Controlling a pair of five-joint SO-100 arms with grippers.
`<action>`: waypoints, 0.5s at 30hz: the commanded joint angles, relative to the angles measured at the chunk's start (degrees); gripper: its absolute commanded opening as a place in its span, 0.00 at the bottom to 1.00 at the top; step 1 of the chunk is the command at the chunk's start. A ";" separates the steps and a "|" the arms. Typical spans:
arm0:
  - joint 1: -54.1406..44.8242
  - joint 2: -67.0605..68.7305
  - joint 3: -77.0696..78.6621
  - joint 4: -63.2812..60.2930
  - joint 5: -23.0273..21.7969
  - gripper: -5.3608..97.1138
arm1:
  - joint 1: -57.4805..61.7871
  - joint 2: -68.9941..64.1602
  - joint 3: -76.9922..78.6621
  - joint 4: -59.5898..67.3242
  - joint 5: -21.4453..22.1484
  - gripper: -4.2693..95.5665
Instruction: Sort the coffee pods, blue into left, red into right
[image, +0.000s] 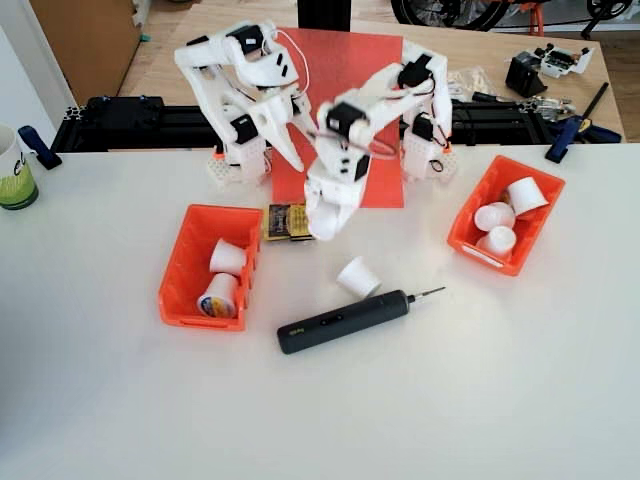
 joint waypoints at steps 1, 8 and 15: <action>0.44 0.62 -0.97 0.97 0.44 0.27 | -3.08 1.76 -26.89 6.59 3.16 0.09; 0.00 0.62 0.79 0.97 0.70 0.27 | 0.09 1.85 -43.59 -13.97 -11.34 0.06; -1.49 0.62 3.52 -2.20 0.70 0.27 | -0.35 1.85 -45.88 -35.95 -41.75 0.07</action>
